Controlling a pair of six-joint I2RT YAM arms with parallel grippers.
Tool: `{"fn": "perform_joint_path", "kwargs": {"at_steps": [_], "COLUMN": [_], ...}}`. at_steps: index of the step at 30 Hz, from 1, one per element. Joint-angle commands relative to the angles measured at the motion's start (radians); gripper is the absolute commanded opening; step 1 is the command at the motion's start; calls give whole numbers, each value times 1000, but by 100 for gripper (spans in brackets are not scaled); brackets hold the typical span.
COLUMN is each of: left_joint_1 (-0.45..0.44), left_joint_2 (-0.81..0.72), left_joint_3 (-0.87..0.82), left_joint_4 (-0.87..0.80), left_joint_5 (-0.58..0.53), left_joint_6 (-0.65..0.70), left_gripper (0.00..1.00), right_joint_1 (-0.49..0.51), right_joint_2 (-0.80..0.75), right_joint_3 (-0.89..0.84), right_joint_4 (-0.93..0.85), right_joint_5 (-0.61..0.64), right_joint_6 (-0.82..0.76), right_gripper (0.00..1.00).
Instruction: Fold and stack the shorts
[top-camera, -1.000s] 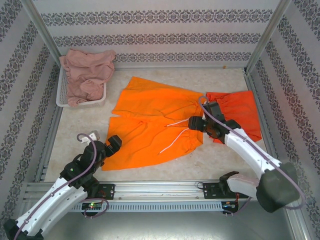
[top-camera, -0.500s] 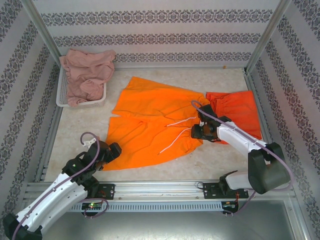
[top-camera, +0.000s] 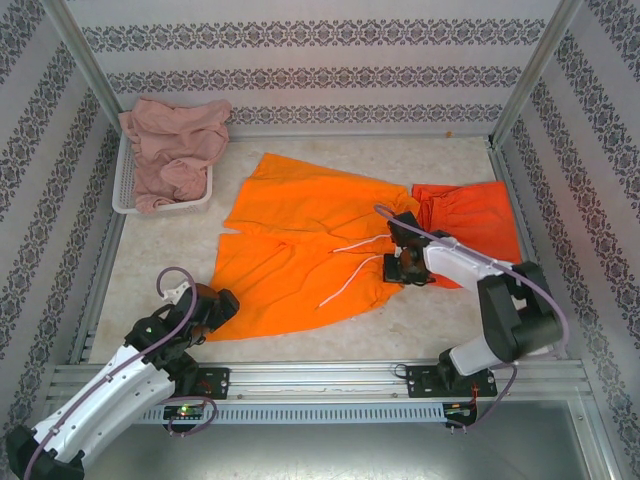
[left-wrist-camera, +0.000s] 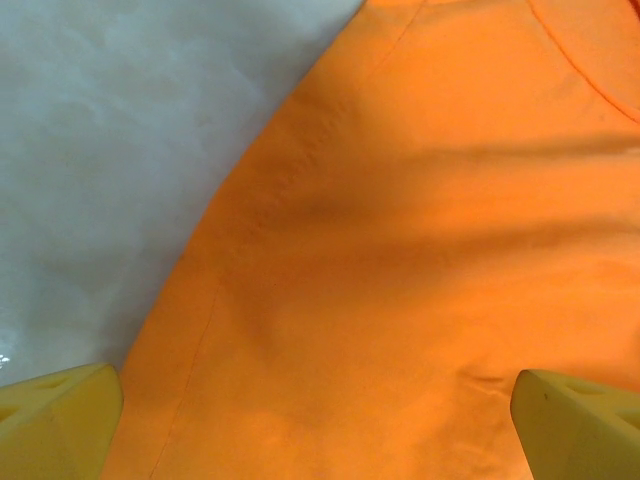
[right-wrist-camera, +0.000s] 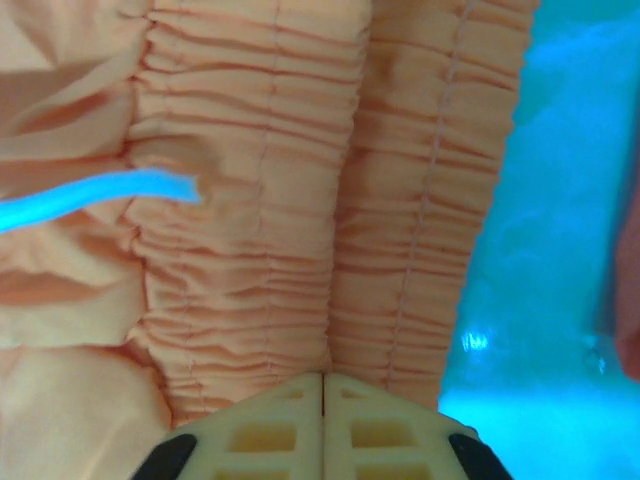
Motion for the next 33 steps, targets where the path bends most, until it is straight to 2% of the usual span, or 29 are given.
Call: {"fn": "perform_joint_path", "kwargs": {"at_steps": [1, 9, 13, 17, 22, 27, 33], "left_joint_1": [2, 3, 2, 3, 2, 1, 1], "left_joint_2": [16, 32, 21, 15, 32, 33, 55], "left_joint_3": [16, 32, 34, 3, -45, -45, -61], "left_joint_4": [-12, -6, -51, -55, -34, -64, -78], "left_joint_5": [-17, -42, -28, 42, 127, 118, 79], "left_joint_6": [-34, -53, -101, -145, -197, -185, -172], "left_gripper": [100, 99, 94, 87, 78, 69, 67], "right_joint_1": [-20, -77, -92, -98, -100, -106, -119], "right_joint_2": [84, 238, 193, 124, 64, 44, 23], "right_joint_3": [105, 308, 259, 159, 90, 74, 62], "right_joint_4": [24, 25, 59, 105, 147, 147, 147], "right_joint_5": [26, -27, -23, -54, -82, -80, -91], "right_joint_6": [-19, 11, 38, 64, 79, 71, 65], "right_gripper": [0, 0, 0, 0, 14, 21, 29]}}
